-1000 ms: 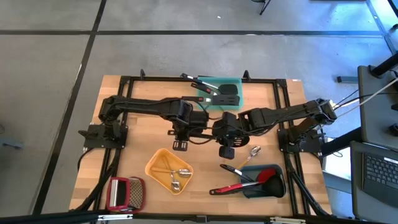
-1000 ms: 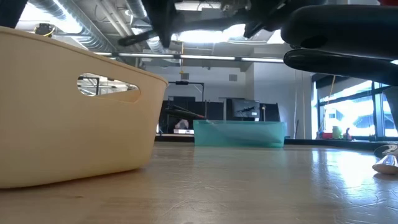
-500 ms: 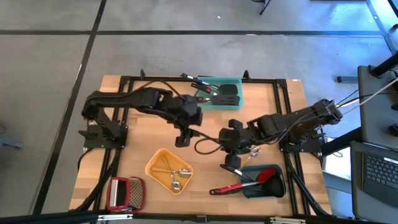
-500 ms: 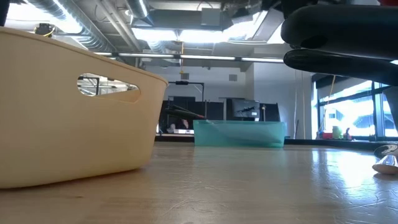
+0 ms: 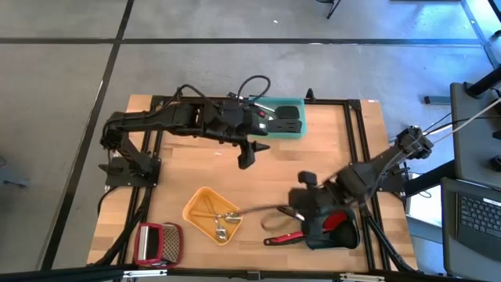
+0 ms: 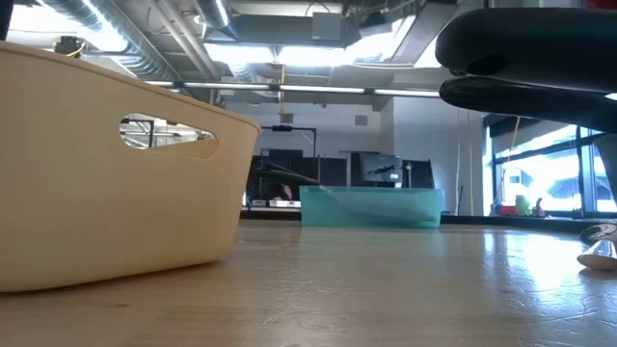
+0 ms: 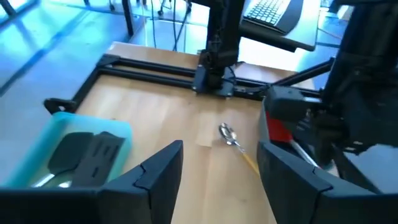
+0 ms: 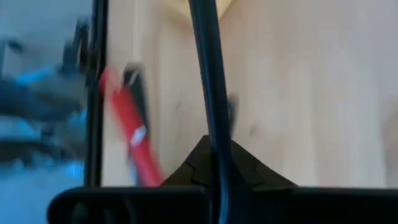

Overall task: Pick & Place Kitchen Items
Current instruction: Put the black spatula into the green bin

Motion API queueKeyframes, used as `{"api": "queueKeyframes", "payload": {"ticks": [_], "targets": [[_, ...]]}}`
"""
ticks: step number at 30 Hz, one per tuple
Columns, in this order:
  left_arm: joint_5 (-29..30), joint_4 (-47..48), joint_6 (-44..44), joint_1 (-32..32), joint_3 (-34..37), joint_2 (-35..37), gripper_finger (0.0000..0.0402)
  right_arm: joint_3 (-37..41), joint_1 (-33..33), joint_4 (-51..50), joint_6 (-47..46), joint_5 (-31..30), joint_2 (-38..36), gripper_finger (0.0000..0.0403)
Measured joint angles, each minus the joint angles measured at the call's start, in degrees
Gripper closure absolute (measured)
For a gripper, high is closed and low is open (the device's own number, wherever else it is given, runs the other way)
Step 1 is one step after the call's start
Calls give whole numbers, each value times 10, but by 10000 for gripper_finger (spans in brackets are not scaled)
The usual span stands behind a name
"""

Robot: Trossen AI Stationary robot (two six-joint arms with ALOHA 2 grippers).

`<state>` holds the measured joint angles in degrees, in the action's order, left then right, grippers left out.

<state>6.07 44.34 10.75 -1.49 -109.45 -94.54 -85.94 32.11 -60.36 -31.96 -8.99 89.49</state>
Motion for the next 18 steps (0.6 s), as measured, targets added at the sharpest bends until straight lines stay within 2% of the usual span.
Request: {"api": "queueKeyframes", "payload": {"ticks": [4, 11, 18], "targets": [[3, 0, 21, -3, 0, 0, 201, 36, 34, 21, -68, -25, -17, 391], [35, -5, 41, -6, 0, 0, 201, 161, 100, 139, -200, -86, -90, 391], [46, -9, 75, 6, 2, 0, 201, 263, 158, 150, -264, -122, -110, 391]]}}
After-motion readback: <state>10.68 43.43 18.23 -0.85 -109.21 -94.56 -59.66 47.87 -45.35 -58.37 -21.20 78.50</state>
